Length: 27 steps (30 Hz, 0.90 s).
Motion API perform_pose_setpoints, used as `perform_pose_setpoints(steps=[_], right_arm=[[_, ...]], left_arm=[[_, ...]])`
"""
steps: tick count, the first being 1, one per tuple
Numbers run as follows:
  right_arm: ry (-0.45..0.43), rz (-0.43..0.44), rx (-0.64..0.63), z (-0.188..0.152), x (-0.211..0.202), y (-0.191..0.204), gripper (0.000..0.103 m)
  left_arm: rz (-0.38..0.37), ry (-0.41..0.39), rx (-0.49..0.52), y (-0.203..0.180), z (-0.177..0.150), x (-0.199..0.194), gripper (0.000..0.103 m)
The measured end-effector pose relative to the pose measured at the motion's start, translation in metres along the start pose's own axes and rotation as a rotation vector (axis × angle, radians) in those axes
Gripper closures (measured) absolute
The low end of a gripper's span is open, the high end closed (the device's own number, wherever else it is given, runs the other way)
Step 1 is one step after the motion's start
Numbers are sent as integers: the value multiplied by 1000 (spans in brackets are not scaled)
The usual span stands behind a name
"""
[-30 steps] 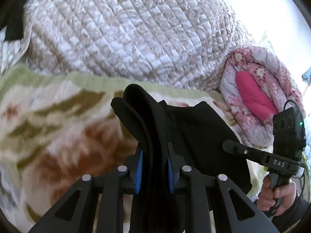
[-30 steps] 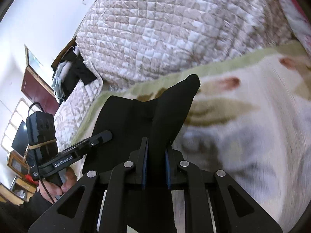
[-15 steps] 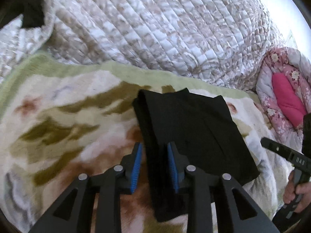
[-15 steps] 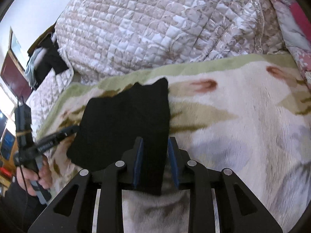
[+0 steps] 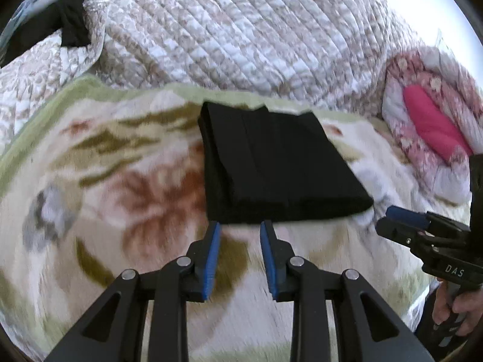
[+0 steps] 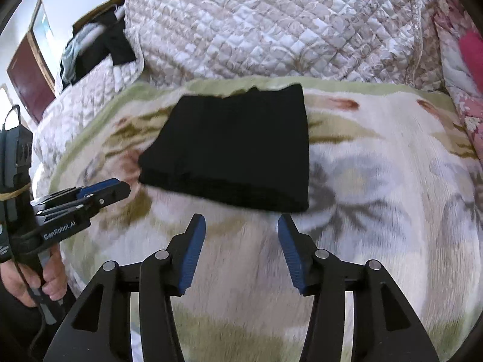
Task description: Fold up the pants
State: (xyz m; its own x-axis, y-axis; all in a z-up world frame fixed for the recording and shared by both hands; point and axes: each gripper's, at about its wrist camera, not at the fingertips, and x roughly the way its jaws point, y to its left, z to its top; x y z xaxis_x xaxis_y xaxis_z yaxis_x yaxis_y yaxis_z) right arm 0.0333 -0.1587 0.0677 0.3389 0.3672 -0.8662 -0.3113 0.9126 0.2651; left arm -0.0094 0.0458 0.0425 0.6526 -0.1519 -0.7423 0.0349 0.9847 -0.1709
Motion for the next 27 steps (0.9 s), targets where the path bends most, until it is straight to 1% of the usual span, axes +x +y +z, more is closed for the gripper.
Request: perform_pose_setpoints(steps=[7, 10, 15, 22, 27], right_arm=[[39, -49, -11, -25, 8, 5, 51], [76, -60, -11, -31, 18, 4, 48], [64, -69, -46, -35, 21, 9, 39], [59, -72, -57, -36, 23, 10, 34], [51, -83, -79, -37, 25, 14, 30]], left_arm=[[66, 43, 51, -14, -28, 6, 73], [80, 77, 53, -15, -35, 15, 73], [93, 70, 60, -15, -37, 16, 67], [99, 66, 63, -15, -37, 19, 62], [99, 60, 70, -15, -37, 20, 61]])
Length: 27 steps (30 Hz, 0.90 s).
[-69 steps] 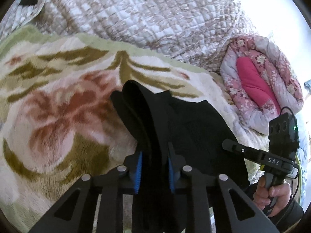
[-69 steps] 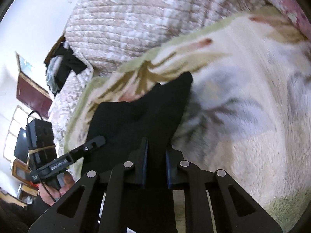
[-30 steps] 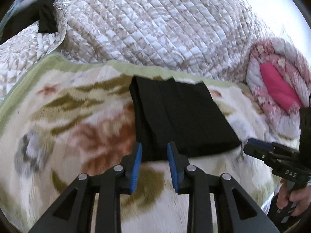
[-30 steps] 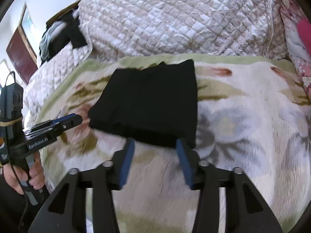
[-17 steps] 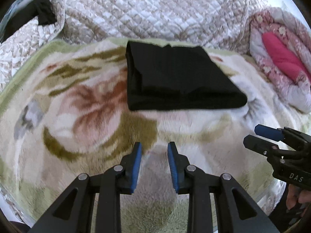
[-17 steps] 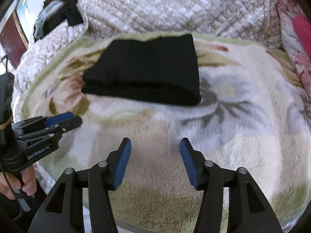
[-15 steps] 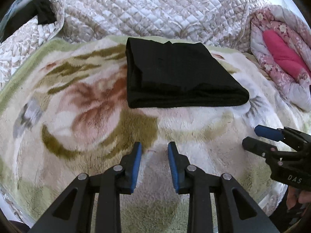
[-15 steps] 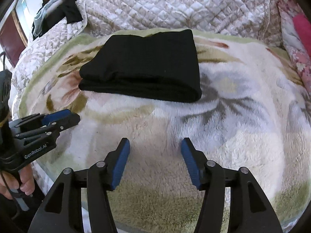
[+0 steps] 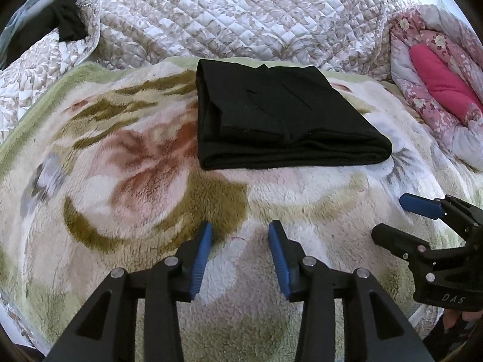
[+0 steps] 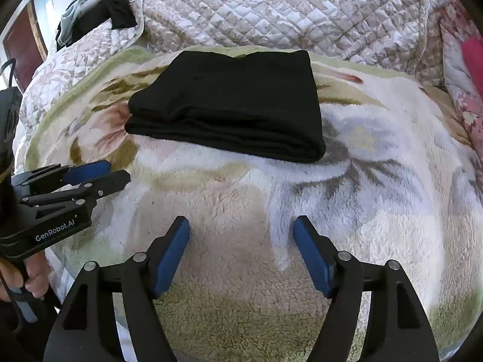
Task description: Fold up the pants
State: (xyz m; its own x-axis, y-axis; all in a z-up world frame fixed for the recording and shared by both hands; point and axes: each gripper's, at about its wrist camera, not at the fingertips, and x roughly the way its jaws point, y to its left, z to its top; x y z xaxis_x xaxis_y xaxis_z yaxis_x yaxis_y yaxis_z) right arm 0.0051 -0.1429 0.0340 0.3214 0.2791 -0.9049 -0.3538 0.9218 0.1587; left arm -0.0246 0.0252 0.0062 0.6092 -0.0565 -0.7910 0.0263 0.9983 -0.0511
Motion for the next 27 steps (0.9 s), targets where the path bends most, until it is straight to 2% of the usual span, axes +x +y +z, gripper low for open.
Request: perform_pose_setpoints(steps=[27], right_arm=[[-2, -1, -4, 0, 1, 1, 27]], left_arm=[[10, -10, 14, -3, -1, -1, 59]])
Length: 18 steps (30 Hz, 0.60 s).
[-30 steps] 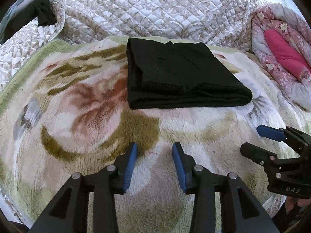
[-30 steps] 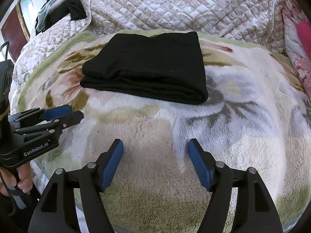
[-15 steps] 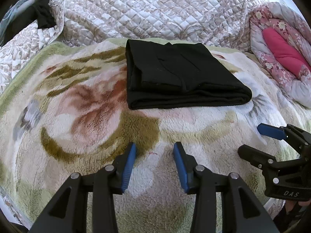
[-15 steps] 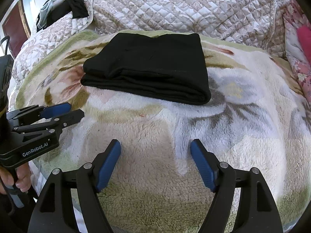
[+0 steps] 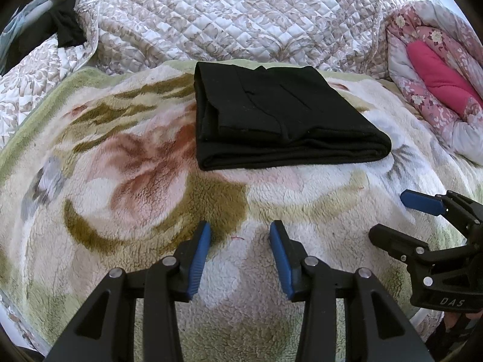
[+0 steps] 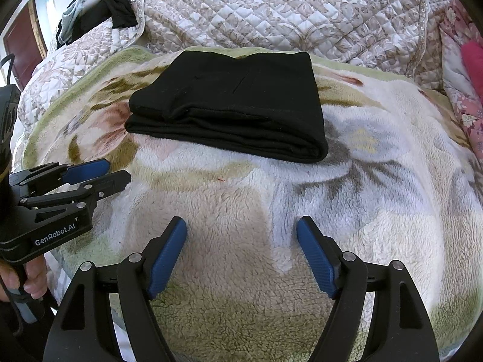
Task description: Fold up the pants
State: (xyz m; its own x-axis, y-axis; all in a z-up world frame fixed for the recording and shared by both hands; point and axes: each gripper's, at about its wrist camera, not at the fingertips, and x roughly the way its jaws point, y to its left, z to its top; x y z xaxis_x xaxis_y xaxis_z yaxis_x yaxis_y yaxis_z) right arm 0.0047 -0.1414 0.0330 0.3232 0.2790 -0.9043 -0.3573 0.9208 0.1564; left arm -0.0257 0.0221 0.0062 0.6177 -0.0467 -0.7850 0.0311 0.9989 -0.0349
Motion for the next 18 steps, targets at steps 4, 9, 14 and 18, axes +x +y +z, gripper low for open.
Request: perform_pose_setpoints(steps=[4, 9, 14, 18], right_arm=[[-1, -1, 0, 0, 0, 0, 27], [-2, -2, 0, 0, 0, 1, 27], [-3, -3, -1, 0, 0, 0, 27], [-2, -3, 0, 0, 0, 1, 27]], left_arm=[[3, 0, 4, 0, 0, 1, 59], [3, 1, 4, 0, 0, 1, 58], [4, 0, 4, 0, 0, 1, 58], [4, 1, 2, 0, 0, 1, 58]])
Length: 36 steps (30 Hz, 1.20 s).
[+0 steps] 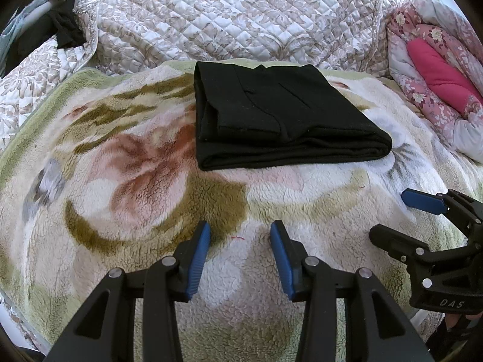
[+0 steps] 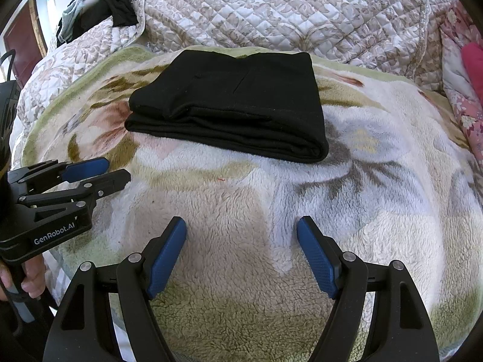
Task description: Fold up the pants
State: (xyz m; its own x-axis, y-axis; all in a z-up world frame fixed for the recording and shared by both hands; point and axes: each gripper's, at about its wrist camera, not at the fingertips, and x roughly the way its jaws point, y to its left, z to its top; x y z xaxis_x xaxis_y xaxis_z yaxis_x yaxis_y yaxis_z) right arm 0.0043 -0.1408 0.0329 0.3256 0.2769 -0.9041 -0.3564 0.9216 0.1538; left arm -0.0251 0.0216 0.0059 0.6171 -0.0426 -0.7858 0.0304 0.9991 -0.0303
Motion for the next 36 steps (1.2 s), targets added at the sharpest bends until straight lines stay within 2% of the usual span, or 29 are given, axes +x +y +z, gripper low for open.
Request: perform_pose_setpoints(steps=[36], right_arm=[[-3, -4, -1, -1, 0, 2, 26]], left_arm=[[1, 1, 3, 1, 0, 0, 58]])
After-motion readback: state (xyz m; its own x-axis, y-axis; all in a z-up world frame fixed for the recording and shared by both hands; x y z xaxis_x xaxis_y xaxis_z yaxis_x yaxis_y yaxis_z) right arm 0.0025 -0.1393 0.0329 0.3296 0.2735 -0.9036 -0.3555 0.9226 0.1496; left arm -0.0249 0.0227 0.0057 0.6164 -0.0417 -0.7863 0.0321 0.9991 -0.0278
